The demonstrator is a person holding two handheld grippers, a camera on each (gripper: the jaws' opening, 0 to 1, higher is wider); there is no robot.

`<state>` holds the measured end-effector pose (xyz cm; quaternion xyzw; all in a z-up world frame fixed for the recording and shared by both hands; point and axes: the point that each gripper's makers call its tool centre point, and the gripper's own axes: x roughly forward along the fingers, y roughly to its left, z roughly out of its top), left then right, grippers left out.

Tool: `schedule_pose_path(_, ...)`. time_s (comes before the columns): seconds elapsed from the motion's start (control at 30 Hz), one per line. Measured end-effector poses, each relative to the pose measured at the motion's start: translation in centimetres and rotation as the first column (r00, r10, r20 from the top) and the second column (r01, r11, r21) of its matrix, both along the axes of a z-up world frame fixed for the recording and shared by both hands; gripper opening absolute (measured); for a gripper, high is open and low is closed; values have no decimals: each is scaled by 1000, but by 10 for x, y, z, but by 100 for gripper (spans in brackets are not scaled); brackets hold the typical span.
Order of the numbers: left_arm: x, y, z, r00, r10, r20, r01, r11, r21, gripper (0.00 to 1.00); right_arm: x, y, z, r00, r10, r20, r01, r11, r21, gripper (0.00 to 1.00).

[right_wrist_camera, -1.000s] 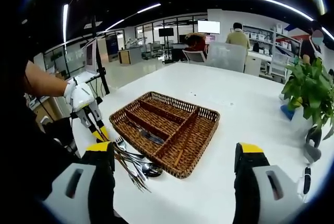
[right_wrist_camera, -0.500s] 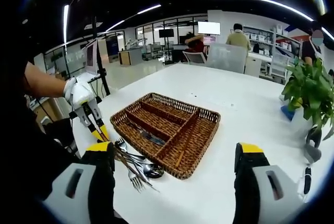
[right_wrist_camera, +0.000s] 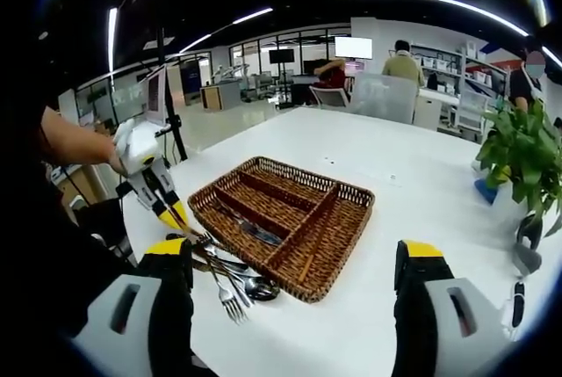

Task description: Arrange the knives, forks, and spoons in their matching storage slots by inserting each utensil handle-first until every utensil is classified and aligned in the correct compartment

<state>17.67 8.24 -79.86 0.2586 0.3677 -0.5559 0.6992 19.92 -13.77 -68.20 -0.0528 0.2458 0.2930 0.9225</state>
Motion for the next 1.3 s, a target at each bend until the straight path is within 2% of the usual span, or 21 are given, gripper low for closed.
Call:
schedule_pose_path(0.07,4,0,4,999,45,-7,-46,999,-10,3,0,1,0,1000,1,0,-1,1000,0,97)
schedule_pose_path(0.3,10,4,10,992,126,-16,-126,992,-8,3,0,6,-1,1000,9,-2,-9,1000,3,97)
schedule_pose_path(0.47,13,-2,21,984,180,-17,-180,983,-30,3,-3,16,-2,999,33,-6,-33,999,11,94)
schedule_pose_path(0.8,14,-6,41,982,187,14,-186,982,-36,3,-5,39,-4,995,97,-23,-96,995,27,85)
schedule_pose_path(1.1,20,-10,76,972,233,9,-231,968,-93,3,-7,78,-3,977,210,-38,-208,977,49,77)
schedule_pose_path(1.3,17,-25,90,968,253,5,-250,960,-123,3,-10,100,-3,968,242,-62,-234,965,120,69)
